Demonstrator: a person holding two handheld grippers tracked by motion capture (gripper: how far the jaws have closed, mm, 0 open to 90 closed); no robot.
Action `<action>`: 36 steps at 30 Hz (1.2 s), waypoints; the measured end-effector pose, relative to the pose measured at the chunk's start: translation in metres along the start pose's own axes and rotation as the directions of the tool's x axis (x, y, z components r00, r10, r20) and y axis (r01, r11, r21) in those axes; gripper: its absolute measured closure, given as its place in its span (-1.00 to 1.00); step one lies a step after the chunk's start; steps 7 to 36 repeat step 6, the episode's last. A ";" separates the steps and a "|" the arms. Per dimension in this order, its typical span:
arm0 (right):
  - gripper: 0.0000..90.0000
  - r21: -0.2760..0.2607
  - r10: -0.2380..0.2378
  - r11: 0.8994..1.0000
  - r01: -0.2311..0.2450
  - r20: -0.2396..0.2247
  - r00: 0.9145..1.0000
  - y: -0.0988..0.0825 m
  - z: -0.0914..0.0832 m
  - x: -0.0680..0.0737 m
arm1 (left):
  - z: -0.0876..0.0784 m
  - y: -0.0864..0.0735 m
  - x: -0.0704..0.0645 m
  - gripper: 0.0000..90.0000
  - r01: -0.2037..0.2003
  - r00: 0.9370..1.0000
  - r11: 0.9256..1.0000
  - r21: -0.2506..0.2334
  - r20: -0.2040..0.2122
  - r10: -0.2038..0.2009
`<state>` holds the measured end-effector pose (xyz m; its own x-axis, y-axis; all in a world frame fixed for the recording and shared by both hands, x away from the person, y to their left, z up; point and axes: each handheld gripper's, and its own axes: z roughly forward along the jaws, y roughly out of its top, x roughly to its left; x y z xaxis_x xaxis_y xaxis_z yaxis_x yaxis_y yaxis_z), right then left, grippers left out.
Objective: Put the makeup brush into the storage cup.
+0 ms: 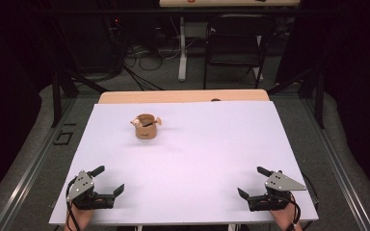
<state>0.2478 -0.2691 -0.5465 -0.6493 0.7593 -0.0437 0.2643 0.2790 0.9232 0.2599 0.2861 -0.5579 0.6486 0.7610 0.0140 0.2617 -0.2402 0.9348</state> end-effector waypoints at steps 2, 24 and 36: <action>-1.00 0.001 -0.001 1.000 0.001 -0.002 1.000 0.000 0.000 0.000 | 0.000 0.000 0.000 -1.00 -0.002 1.000 1.000 -0.001 0.000 0.002; -1.00 -0.006 0.000 1.000 0.000 -0.004 1.000 0.001 0.000 -0.001 | 0.000 0.001 0.001 -1.00 -0.002 1.000 1.000 -0.006 -0.004 0.002; -1.00 -0.006 0.000 1.000 0.000 -0.004 1.000 0.001 0.000 -0.001 | 0.000 0.001 0.001 -1.00 -0.002 1.000 1.000 -0.006 -0.004 0.002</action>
